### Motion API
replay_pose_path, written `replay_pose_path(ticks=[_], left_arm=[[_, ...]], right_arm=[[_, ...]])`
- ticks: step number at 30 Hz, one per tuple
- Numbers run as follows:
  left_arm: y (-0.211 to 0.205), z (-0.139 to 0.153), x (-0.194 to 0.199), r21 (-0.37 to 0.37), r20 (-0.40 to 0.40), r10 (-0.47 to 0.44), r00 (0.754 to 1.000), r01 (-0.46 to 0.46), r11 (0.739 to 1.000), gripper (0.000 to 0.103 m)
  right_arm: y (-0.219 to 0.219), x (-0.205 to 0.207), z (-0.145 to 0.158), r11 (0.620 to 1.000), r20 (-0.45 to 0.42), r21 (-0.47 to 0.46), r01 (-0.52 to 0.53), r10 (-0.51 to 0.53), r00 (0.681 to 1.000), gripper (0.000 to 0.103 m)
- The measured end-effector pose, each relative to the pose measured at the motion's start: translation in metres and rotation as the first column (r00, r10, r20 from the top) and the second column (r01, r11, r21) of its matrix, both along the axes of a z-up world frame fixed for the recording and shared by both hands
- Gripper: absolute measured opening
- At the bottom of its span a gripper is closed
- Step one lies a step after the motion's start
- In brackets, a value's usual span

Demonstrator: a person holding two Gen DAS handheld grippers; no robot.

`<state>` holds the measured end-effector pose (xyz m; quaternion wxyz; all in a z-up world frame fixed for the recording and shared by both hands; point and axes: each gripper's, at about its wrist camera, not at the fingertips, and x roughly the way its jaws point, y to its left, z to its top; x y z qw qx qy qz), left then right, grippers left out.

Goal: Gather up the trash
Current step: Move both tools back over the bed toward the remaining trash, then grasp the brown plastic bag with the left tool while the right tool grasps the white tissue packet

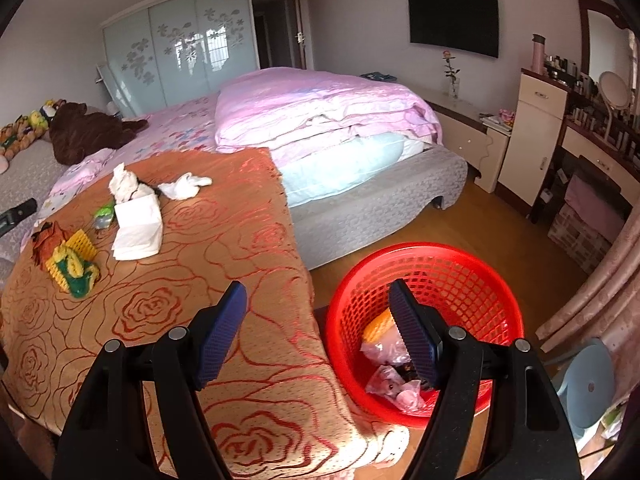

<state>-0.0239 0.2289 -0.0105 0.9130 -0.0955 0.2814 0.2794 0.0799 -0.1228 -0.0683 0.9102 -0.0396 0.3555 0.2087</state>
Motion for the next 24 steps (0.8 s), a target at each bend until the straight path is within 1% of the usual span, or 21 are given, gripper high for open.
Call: replay_pose_path(ticks=[2,4,8,12,14,15,16,19,22,24], left_arm=[[0.012,-0.007,0.002,-0.026,-0.021,-0.008,1.0,0.007,1.0,0.082],[0.023,-0.02,0.007,-0.063,-0.06,-0.025,0.998,0.021,0.998,0.082],[0.027,-0.034,0.015,-0.122,-0.071,-0.049,0.996,0.04,0.992,0.082],[0.029,-0.047,0.021,-0.121,-0.119,-0.062,0.991,0.047,0.991,0.082],[0.029,-0.05,0.021,-0.126,-0.126,-0.061,0.99,0.045,0.991,0.081],[0.03,-0.051,0.021,-0.136,-0.124,-0.062,0.99,0.044,0.99,0.075],[0.031,-0.052,0.019,-0.148,-0.119,-0.065,0.991,0.047,0.988,0.066],[0.033,-0.053,0.019,-0.17,-0.11,-0.073,0.991,0.054,0.984,0.055],[0.03,-0.052,0.017,-0.162,-0.097,-0.077,0.992,0.06,0.985,0.048],[0.029,-0.05,0.016,-0.158,-0.09,-0.077,0.993,0.062,0.985,0.046]], right_arm=[[0.004,-0.001,-0.001,1.0,-0.007,-0.002,-0.013,0.013,1.0,0.071],[0.009,-0.002,-0.002,1.0,-0.017,-0.002,-0.024,0.024,1.0,0.071],[0.021,-0.005,-0.003,0.998,-0.02,-0.008,-0.06,0.06,0.998,0.071],[0.04,-0.006,0.001,0.994,-0.02,0.0,-0.112,0.112,0.994,0.071],[0.056,-0.006,0.004,0.988,-0.021,0.004,-0.154,0.154,0.988,0.071],[0.064,-0.006,0.005,0.985,-0.022,0.007,-0.175,0.175,0.984,0.071],[0.07,-0.006,0.005,0.982,-0.024,0.009,-0.188,0.188,0.982,0.071],[0.096,-0.003,0.007,0.973,-0.033,0.019,-0.231,0.232,0.972,0.074],[0.115,-0.001,0.009,0.965,-0.036,0.023,-0.261,0.262,0.965,0.076],[0.131,0.003,0.008,0.959,-0.043,0.017,-0.281,0.282,0.958,0.076]])
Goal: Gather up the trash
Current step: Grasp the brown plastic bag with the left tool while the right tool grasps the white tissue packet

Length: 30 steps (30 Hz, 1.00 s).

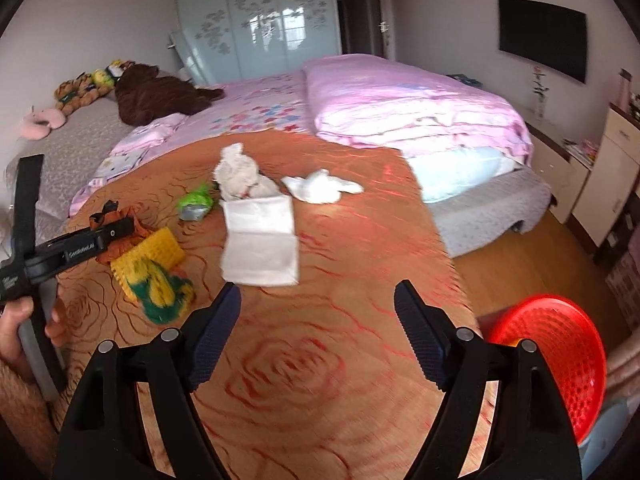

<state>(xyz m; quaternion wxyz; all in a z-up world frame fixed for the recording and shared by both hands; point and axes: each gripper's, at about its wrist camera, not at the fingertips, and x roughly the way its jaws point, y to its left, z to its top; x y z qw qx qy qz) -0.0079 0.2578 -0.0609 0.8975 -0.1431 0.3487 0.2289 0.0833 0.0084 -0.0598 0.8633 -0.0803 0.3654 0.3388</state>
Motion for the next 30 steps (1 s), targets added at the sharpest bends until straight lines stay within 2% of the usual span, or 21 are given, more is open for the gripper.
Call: replay_pose_path(ticks=[8,18,24,30], left_arm=[[0.004,0.014,-0.016,-0.004,0.066,0.031,0.997,-0.03,1.0,0.044],[-0.002,0.038,-0.033,-0.008,0.14,0.05,0.989,-0.049,0.999,0.044],[-0.015,0.048,-0.035,0.009,0.166,0.023,0.986,-0.025,1.0,0.044],[-0.022,0.052,-0.036,0.016,0.176,0.006,0.984,-0.009,1.0,0.044]], right_arm=[[0.057,0.021,-0.011,0.996,-0.043,-0.043,-0.077,0.075,0.996,0.076],[0.094,0.036,-0.031,0.992,-0.061,-0.093,-0.086,0.081,0.995,0.076],[0.095,0.04,-0.04,0.987,-0.083,-0.13,-0.094,0.084,0.993,0.056],[0.084,0.039,-0.04,0.989,-0.075,-0.117,-0.086,0.078,0.994,0.04]])
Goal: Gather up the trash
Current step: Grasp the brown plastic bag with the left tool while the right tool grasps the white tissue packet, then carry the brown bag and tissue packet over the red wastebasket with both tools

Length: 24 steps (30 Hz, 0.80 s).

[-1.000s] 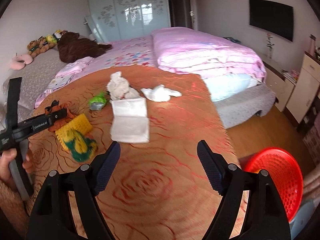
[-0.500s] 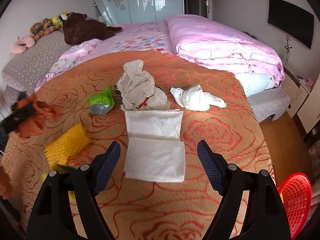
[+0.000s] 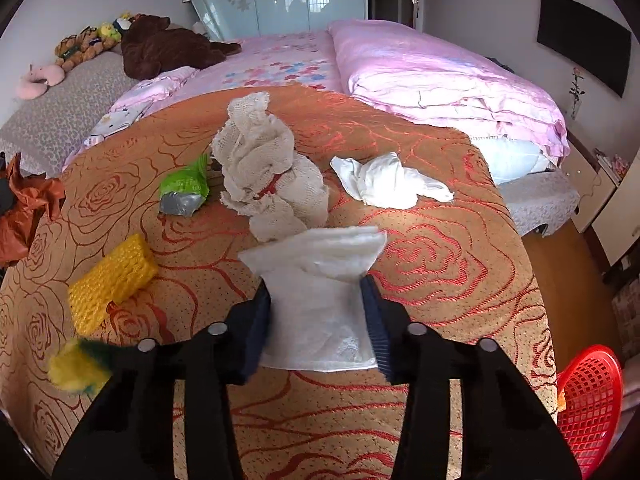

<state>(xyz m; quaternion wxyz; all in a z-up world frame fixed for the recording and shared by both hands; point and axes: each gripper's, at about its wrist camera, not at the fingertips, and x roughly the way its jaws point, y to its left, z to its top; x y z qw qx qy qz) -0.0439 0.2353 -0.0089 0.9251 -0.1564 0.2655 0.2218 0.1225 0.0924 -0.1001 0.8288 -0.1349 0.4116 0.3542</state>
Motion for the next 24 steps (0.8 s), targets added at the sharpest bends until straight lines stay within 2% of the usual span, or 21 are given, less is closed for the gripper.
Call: replay_pose_path(ticks=[3,10,24], left_arm=[[-0.004,0.003,-0.001,0.006,0.006,-0.005,1.0,0.005,1.0,0.044],[-0.014,0.005,0.0,0.016,0.015,-0.023,1.0,0.023,1.0,0.044],[-0.052,0.012,0.011,0.062,0.016,-0.114,0.993,0.113,0.992,0.044]], right_arm=[[-0.008,-0.001,0.0,1.0,-0.005,0.013,0.004,-0.004,1.0,0.037],[-0.03,-0.01,0.006,0.999,0.012,0.039,0.026,-0.026,1.0,0.037],[-0.078,-0.034,0.046,0.99,0.076,0.116,0.079,-0.088,0.993,0.037]])
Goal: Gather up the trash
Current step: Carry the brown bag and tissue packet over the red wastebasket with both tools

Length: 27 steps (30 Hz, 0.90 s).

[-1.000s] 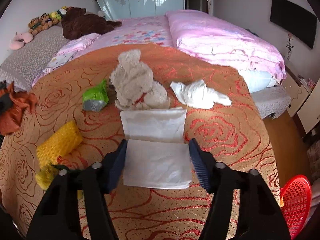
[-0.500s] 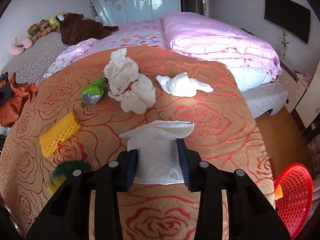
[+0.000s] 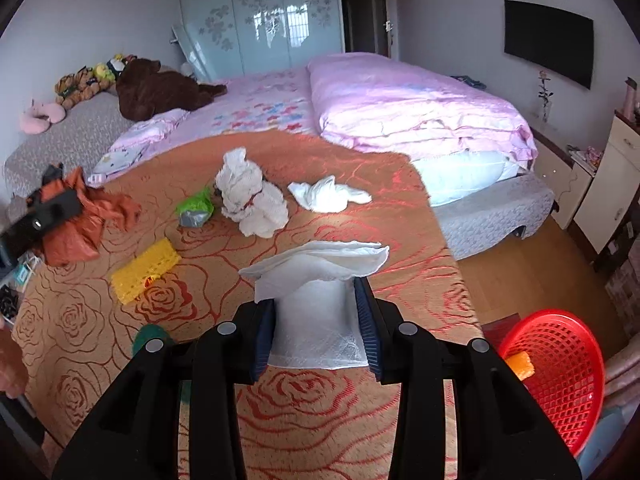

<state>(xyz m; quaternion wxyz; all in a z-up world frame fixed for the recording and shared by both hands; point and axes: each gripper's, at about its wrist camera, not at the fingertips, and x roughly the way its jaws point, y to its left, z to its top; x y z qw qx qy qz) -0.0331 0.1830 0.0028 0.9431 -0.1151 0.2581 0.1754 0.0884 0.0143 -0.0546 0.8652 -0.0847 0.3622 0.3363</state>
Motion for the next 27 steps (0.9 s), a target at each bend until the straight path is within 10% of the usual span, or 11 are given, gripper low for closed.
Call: replay_pose_path(ticks=[27], left_arm=[[-0.053,0.002,0.025,0.032,-0.026,-0.12,0.992,0.121,0.992,0.044]], right_arm=[[-0.077,0.001,0.036,0.988,0.07,0.05,0.143,-0.146,0.987,0.037]])
